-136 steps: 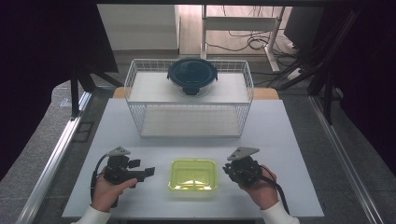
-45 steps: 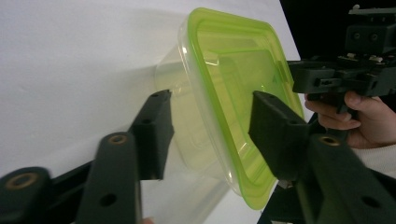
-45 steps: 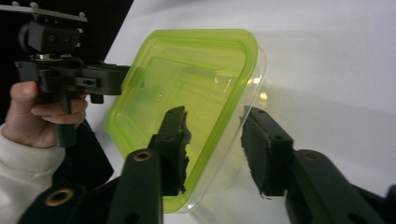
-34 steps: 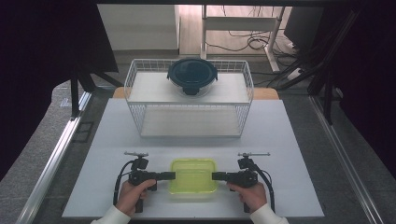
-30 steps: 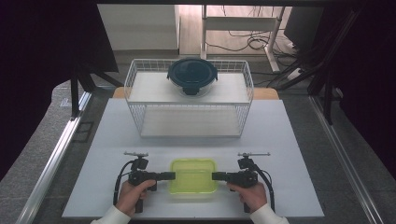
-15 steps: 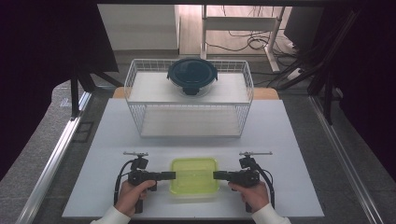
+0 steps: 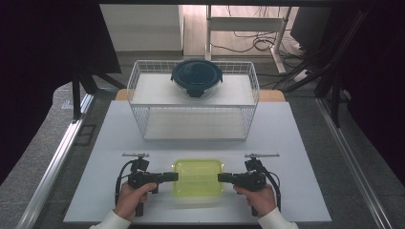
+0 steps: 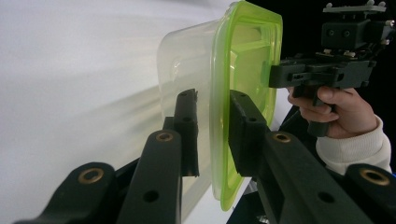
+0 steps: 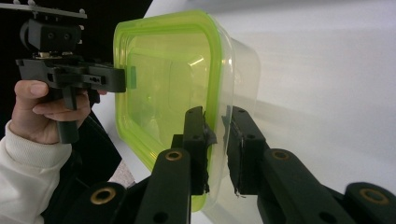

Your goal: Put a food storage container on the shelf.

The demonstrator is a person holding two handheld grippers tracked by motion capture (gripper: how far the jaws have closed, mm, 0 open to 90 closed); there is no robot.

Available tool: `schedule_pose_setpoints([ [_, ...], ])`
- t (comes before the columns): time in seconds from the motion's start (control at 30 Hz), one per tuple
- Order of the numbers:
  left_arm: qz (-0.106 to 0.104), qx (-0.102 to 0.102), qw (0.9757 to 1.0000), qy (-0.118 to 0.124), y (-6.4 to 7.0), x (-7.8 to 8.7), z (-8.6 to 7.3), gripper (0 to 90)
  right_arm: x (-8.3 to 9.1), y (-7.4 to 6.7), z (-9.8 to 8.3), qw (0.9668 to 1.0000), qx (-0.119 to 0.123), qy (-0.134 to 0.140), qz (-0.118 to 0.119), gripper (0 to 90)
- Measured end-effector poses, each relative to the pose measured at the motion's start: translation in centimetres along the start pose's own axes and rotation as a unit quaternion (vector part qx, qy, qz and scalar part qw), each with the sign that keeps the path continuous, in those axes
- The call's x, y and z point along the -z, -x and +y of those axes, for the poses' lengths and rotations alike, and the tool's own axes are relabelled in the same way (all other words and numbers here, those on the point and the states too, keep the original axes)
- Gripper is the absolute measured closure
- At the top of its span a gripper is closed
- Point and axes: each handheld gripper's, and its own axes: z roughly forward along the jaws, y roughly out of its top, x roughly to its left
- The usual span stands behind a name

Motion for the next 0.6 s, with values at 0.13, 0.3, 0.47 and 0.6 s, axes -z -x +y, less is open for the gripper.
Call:
schedule_pose_setpoints([
  [0.13,-0.004,-0.001,1.0000,0.004,0.1,0.1,0.1,75.1,0.3,-0.3,0.3,1.0000,0.007,0.002,0.002,77.8],
  [0.3,-0.003,-0.010,0.9999,0.009,0.7,0.5,0.3,75.1,0.6,-0.8,0.5,0.9998,0.019,0.006,-0.003,77.9],
  [0.47,-0.008,-0.024,0.9995,0.020,1.8,1.4,1.0,75.1,1.3,-1.7,0.9,0.9996,0.020,0.019,0.009,77.9],
  [0.6,-0.013,-0.025,0.9993,0.026,2.1,1.7,1.5,75.2,1.9,-2.6,1.6,0.9989,0.036,0.029,0.007,77.8],
])
